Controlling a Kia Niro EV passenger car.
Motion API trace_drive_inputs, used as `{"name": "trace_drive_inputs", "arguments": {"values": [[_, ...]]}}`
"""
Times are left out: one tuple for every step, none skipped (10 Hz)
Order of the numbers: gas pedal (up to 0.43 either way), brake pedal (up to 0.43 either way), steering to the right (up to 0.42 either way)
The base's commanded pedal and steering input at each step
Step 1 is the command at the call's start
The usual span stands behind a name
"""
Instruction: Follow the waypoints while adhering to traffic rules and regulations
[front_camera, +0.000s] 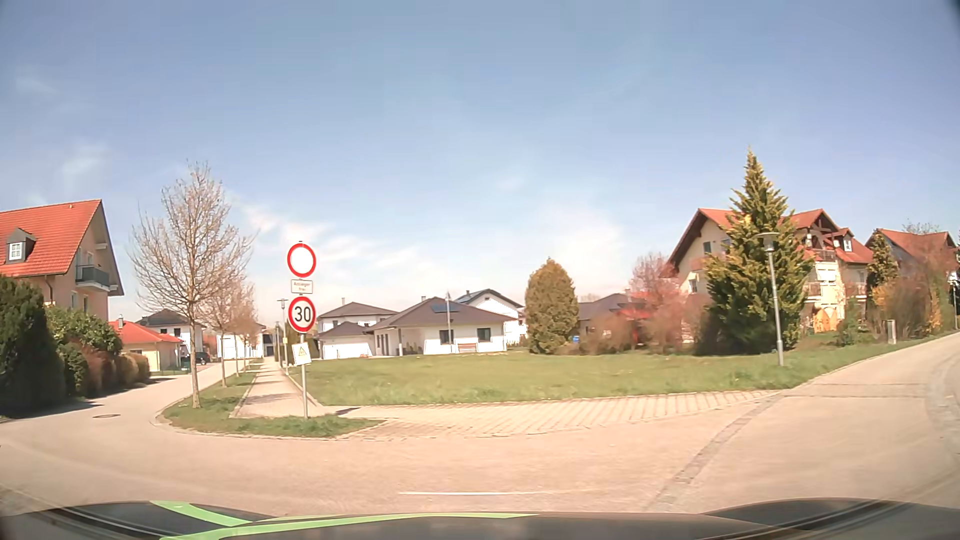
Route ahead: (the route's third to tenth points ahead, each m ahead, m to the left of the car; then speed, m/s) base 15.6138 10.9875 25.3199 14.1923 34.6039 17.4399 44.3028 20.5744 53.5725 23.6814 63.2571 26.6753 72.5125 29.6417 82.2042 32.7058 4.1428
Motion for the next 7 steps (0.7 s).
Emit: {"name": "trace_drive_inputs", "arguments": {"values": [[0.098, 0.0, -0.433], [0.13, 0.0, -0.452], [0.13, 0.0, -0.475], [0.13, 0.0, -0.494], [0.13, 0.0, -0.5], [0.13, 0.0, -0.498], [0.138, 0.0, -0.492]]}}
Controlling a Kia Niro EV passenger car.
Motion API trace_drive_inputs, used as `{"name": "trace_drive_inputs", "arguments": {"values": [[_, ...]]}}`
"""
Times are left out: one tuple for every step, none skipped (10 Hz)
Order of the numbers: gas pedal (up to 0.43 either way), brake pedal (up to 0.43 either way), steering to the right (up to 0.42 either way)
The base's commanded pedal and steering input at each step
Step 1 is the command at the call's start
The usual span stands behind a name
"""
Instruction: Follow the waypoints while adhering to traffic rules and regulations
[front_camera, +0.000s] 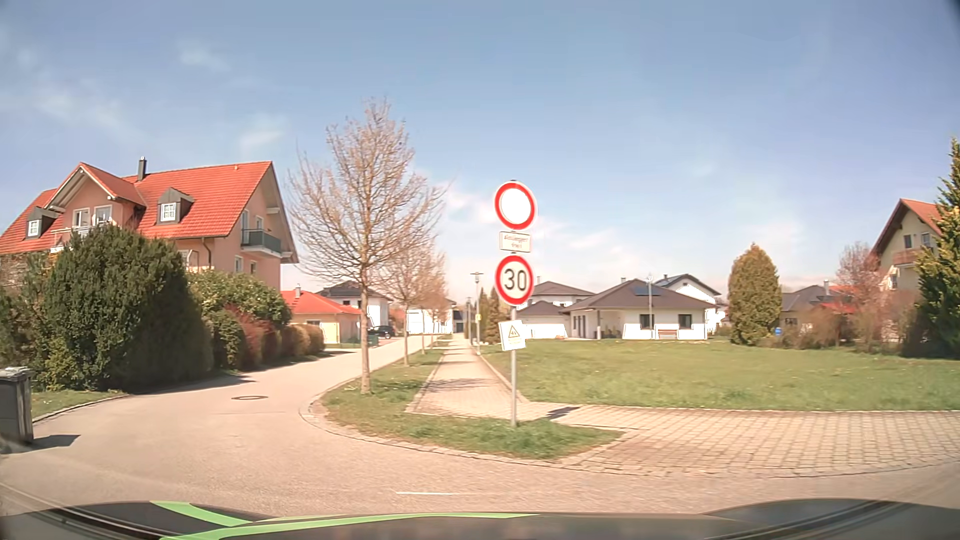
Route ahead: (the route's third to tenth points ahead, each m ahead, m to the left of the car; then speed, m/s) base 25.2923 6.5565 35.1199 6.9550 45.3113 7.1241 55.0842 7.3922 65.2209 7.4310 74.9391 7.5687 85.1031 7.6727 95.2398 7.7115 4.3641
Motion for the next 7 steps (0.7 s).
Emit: {"name": "trace_drive_inputs", "arguments": {"values": [[0.138, 0.0, -0.482], [0.138, 0.0, -0.469], [0.138, 0.0, -0.454], [0.138, 0.0, -0.436], [0.138, 0.0, -0.402], [0.138, 0.0, -0.363], [0.138, 0.0, -0.312]]}}
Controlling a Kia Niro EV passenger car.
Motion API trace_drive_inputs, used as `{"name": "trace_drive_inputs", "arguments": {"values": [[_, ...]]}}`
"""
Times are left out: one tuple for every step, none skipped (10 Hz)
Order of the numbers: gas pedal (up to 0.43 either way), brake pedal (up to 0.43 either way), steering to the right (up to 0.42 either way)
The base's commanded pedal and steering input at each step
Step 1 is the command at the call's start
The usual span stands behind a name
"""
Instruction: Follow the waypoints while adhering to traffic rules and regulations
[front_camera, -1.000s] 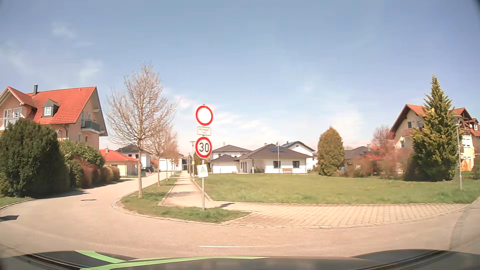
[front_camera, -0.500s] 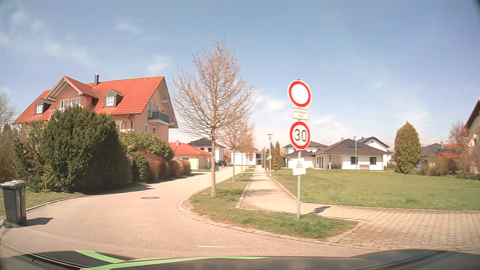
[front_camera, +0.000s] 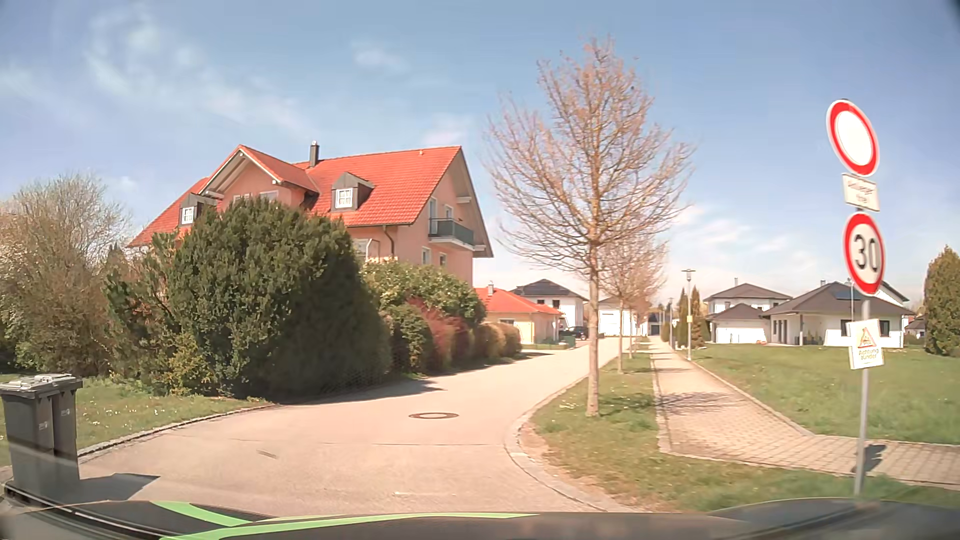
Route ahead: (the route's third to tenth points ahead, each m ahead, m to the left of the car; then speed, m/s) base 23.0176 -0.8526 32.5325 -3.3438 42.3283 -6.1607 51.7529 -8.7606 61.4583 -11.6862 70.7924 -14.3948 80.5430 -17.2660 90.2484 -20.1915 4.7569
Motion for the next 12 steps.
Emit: {"name": "trace_drive_inputs", "arguments": {"values": [[0.138, 0.0, -0.259], [0.138, 0.0, -0.224], [0.138, 0.0, -0.188], [0.138, 0.0, -0.157], [0.138, 0.0, -0.134], [0.138, 0.0, -0.097], [0.138, 0.0, -0.044], [0.138, 0.0, -0.002], [0.138, 0.0, 0.039], [0.138, 0.0, 0.074], [0.138, 0.0, 0.098], [0.138, 0.0, 0.119]]}}
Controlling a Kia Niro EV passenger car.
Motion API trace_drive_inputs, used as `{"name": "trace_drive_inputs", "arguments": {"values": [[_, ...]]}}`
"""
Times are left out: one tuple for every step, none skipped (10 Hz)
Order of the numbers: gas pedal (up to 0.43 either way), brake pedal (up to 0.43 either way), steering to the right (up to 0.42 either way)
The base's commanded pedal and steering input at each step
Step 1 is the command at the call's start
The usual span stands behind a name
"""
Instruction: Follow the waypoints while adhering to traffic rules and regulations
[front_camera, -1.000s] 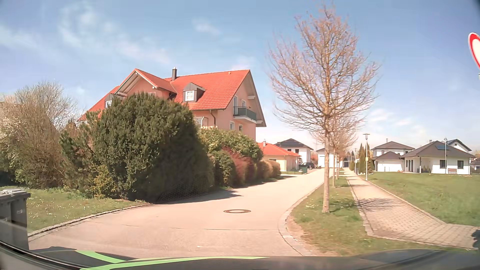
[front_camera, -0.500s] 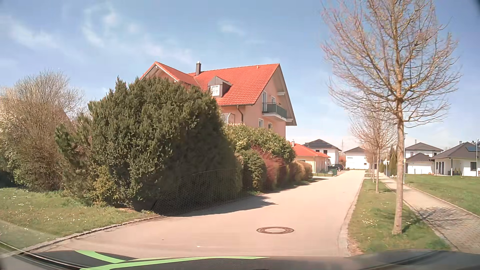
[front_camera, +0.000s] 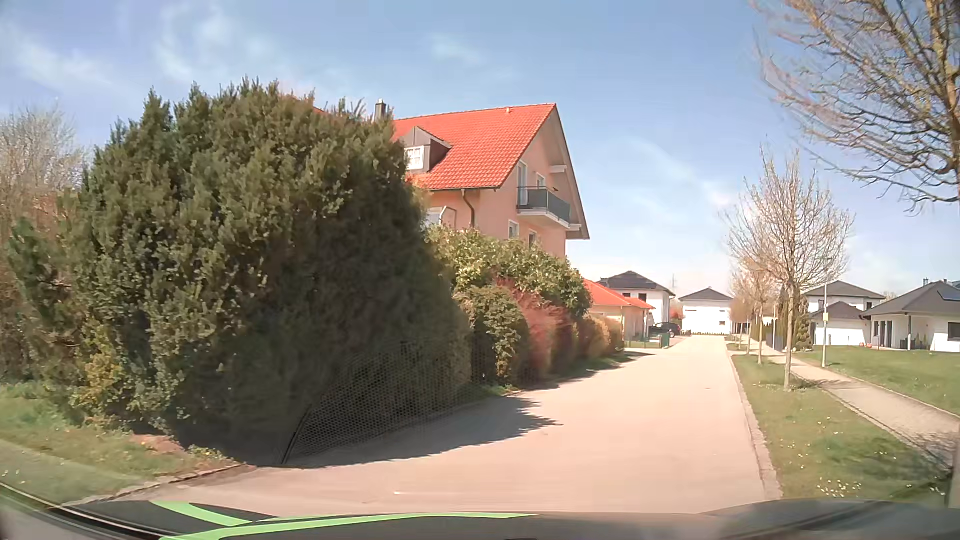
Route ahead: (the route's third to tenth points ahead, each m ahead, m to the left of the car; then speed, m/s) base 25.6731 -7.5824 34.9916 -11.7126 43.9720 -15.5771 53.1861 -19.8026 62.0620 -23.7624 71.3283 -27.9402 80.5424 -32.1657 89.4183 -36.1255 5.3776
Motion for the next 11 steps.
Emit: {"name": "trace_drive_inputs", "arguments": {"values": [[0.138, 0.0, 0.136], [0.138, 0.0, 0.151], [0.138, 0.0, 0.165], [0.138, 0.0, 0.174], [0.138, 0.0, 0.175], [0.157, 0.0, 0.175], [0.157, 0.0, 0.174], [0.157, 0.0, 0.173], [0.157, 0.0, 0.169], [0.157, 0.0, 0.162], [0.157, 0.0, 0.155]]}}
